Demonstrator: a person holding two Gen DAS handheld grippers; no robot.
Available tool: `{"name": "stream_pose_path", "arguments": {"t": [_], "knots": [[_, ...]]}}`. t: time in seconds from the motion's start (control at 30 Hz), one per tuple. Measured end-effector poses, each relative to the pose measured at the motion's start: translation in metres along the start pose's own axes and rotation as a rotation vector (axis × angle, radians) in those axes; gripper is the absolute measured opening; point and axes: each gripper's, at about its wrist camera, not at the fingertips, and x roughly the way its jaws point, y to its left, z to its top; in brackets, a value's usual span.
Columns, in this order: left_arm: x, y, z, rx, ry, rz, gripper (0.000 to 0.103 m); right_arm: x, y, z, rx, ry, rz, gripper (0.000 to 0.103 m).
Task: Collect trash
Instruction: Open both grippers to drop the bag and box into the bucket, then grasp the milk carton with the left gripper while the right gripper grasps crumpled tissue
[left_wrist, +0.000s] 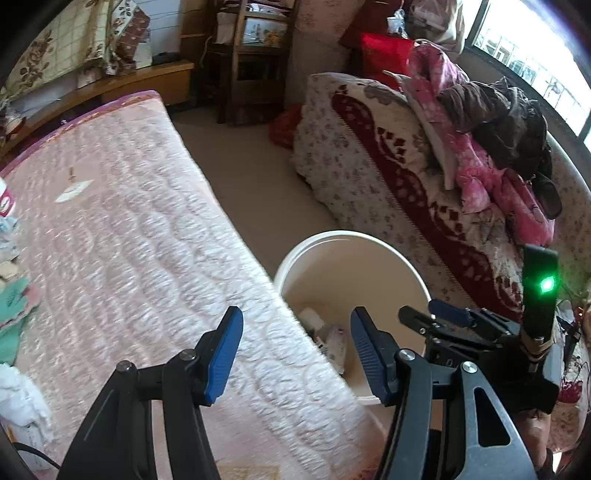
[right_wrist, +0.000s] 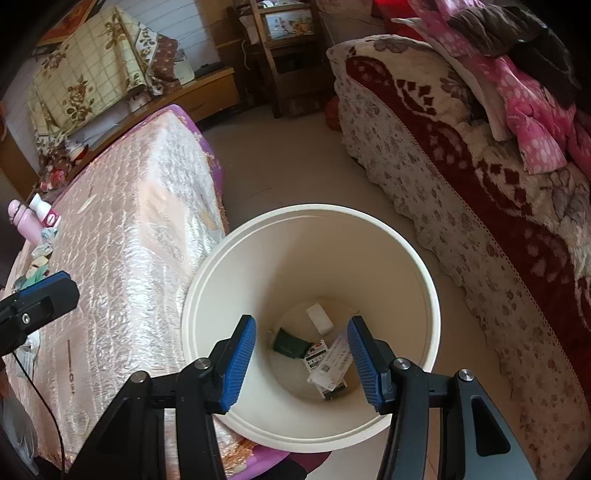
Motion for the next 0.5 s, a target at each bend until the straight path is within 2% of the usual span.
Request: {"name": "stream_pose_path", "arguments": {"t": [0.2, 0.5], "knots": [[-0.019, 0.023, -0.009, -0.024, -0.009, 0.038, 0.061, -0.008, 0.023, 0.003, -0.049, -0.006, 0.007, 0.056], [-0.055, 0.09, -0.043, -0.097, -0.019, 0.121, 0.061, -0.022, 0.082, 0.008, -0.127, -0.023, 0.075, 0.057]]}}
